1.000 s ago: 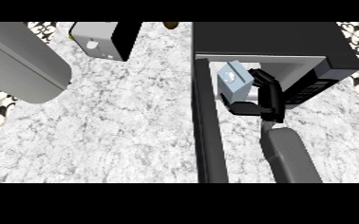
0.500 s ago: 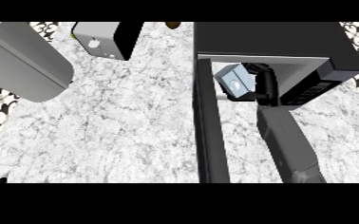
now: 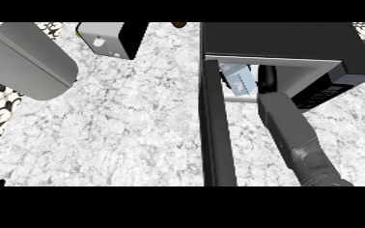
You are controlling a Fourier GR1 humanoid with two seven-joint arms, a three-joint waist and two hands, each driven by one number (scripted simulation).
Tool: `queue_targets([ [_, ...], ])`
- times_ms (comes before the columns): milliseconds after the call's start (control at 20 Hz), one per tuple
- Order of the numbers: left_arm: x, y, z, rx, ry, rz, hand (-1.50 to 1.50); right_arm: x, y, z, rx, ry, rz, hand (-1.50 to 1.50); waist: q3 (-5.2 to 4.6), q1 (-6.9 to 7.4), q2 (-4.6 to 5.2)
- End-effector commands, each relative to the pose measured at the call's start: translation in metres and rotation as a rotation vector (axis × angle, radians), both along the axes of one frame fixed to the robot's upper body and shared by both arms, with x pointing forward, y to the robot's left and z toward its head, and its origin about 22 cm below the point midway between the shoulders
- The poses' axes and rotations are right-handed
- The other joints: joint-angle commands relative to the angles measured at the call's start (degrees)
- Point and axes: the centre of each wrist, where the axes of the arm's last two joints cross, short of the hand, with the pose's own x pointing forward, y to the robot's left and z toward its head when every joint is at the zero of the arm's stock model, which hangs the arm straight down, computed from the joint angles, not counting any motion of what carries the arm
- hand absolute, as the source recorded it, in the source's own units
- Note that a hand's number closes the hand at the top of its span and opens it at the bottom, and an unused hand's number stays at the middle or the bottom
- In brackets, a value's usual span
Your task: Pick up the milk, place it into the microwave and close the microwave
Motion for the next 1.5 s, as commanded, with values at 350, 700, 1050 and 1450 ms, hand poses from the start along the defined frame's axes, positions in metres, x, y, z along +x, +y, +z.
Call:
queue_targets([
  [350,0.014,0.006,-0.018,-0.003,0.008,-0.026,-1.5,0.019,0.014,0.02,-0.314,-0.072,-0.199,1.5,-0.06,1.12,0.66],
  [700,0.016,0.005,-0.005,0.013,-0.017,-0.039,-1.5,0.02,-0.016,0.022,-0.287,-0.067,-0.31,1.5,0.11,2.39,1.28],
  [1050,0.02,0.005,-0.004,0.005,-0.004,-0.044,-1.5,0.014,-0.048,0.015,-0.289,-0.003,-0.381,1.5,0.16,2.78,1.54],
  [1450,0.029,0.0,-0.017,-0.001,0.009,-0.067,-1.5,0.004,-0.076,0.008,-0.351,0.037,-0.449,1.5,0.22,3.85,2.47],
])
